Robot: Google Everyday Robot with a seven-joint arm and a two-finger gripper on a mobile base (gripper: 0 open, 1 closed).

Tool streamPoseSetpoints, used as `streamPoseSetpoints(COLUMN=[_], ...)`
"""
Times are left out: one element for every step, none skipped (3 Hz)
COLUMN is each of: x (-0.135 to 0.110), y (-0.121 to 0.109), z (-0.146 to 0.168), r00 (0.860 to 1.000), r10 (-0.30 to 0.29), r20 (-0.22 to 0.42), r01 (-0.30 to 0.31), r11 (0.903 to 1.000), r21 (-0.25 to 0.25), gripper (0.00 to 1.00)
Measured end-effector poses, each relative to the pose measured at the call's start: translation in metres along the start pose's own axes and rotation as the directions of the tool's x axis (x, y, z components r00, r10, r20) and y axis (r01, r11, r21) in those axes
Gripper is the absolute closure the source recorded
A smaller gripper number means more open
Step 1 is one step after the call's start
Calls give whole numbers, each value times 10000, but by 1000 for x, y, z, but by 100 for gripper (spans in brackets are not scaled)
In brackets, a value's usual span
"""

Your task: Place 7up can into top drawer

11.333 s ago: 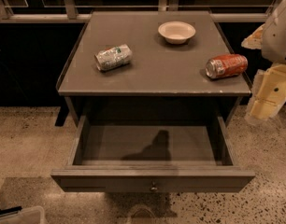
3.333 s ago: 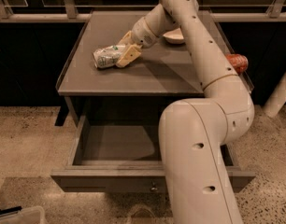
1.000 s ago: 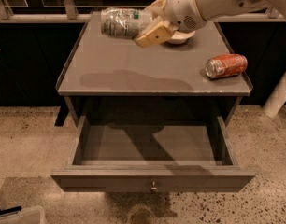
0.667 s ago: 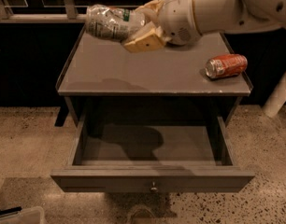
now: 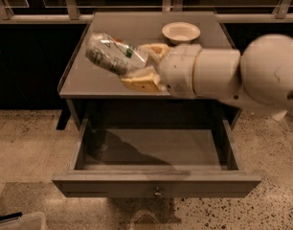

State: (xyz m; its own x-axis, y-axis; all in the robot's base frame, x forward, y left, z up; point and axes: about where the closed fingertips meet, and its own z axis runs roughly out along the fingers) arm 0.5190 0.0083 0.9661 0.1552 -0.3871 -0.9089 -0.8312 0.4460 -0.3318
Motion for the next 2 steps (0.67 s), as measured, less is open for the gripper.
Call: streamPoseSetpoints(x=[81, 119], y=[8, 18], z=[-27, -35], r00=[9873, 9781], r10=[1530, 1862], r20=[-420, -931], r01=[-1449, -1626], r11=[9774, 9627], r21=[1539, 2163], gripper=[100, 100])
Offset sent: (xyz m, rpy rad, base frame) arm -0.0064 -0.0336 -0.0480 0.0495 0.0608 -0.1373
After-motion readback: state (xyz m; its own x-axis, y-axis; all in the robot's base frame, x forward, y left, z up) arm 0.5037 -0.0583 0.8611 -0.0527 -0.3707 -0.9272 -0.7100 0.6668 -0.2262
